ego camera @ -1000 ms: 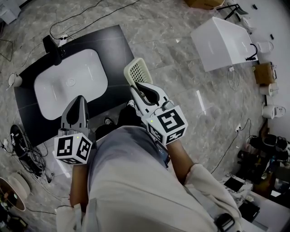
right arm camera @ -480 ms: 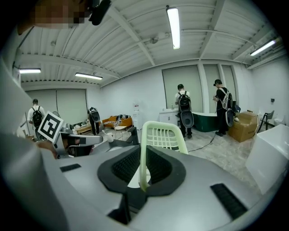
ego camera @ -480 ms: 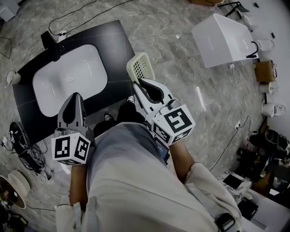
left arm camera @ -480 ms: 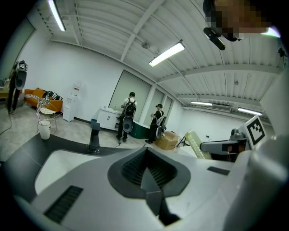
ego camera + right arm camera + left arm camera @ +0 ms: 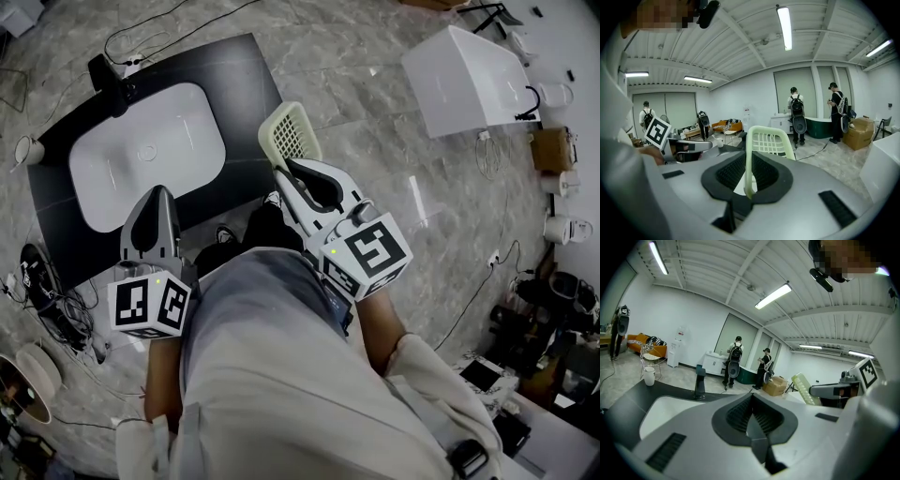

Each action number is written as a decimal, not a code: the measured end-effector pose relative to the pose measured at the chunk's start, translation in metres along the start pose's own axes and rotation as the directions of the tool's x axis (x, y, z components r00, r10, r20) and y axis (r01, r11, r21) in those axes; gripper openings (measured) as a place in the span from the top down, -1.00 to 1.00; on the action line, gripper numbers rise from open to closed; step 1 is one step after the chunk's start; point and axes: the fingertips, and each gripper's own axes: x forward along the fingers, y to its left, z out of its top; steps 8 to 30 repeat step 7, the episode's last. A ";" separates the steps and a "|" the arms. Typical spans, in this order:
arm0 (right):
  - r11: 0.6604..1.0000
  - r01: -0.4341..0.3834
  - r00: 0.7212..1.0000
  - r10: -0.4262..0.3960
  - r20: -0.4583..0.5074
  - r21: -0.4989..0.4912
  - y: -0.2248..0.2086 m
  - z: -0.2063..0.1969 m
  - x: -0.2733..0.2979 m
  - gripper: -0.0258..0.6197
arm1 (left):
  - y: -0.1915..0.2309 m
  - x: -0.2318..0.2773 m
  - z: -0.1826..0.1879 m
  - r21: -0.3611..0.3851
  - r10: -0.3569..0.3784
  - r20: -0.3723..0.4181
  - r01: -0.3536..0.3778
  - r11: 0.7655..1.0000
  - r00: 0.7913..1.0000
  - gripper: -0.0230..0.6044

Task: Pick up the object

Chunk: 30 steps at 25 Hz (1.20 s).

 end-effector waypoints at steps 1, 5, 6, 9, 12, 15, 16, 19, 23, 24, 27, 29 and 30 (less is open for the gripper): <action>1.000 -0.001 1.000 0.001 0.001 -0.004 0.000 0.001 -0.001 0.76 | 0.000 0.000 -0.001 -0.001 0.001 0.000 -0.001 1.000 1.000 0.93; 1.000 0.003 1.000 -0.003 0.002 -0.008 0.000 -0.001 -0.001 0.76 | 0.004 0.002 -0.004 -0.006 -0.003 0.004 0.003 1.000 1.000 0.93; 1.000 0.003 1.000 -0.003 0.002 -0.007 0.000 -0.001 -0.001 0.76 | 0.004 0.002 -0.004 -0.005 -0.004 0.005 0.004 1.000 1.000 0.93; 1.000 0.002 1.000 -0.002 0.002 -0.006 0.000 -0.002 -0.001 0.76 | 0.005 0.003 -0.005 -0.004 -0.005 0.007 0.005 1.000 1.000 0.93; 1.000 0.002 1.000 -0.002 0.002 -0.006 0.000 -0.002 -0.001 0.76 | 0.005 0.003 -0.005 -0.004 -0.005 0.007 0.005 1.000 1.000 0.93; 1.000 0.002 1.000 -0.002 0.002 -0.006 0.000 -0.002 -0.001 0.76 | 0.005 0.003 -0.005 -0.004 -0.005 0.007 0.005 1.000 1.000 0.93; 1.000 0.002 1.000 -0.002 0.002 -0.006 0.000 -0.002 -0.001 0.76 | 0.005 0.003 -0.005 -0.004 -0.005 0.007 0.005 1.000 1.000 0.93; 1.000 0.002 1.000 -0.002 0.002 -0.006 0.000 -0.002 -0.001 0.76 | 0.005 0.003 -0.005 -0.004 -0.005 0.007 0.005 1.000 1.000 0.93; 1.000 0.002 1.000 -0.002 0.002 -0.006 0.000 -0.002 -0.001 0.76 | 0.005 0.003 -0.005 -0.004 -0.005 0.007 0.005 1.000 1.000 0.93; 1.000 0.002 1.000 -0.002 0.002 -0.006 0.000 -0.002 -0.001 0.76 | 0.005 0.003 -0.005 -0.004 -0.005 0.007 0.005 1.000 1.000 0.93; 1.000 0.002 1.000 -0.002 0.002 -0.006 0.000 -0.002 -0.001 0.76 | 0.005 0.003 -0.005 -0.004 -0.005 0.007 0.005 1.000 1.000 0.93; 1.000 0.002 1.000 -0.002 0.002 -0.006 0.000 -0.002 -0.001 0.76 | 0.005 0.003 -0.005 -0.004 -0.005 0.007 0.005 1.000 1.000 0.93; 1.000 0.002 1.000 -0.002 0.002 -0.006 0.000 -0.002 -0.001 0.76 | 0.005 0.003 -0.005 -0.004 -0.005 0.007 0.005 1.000 1.000 0.93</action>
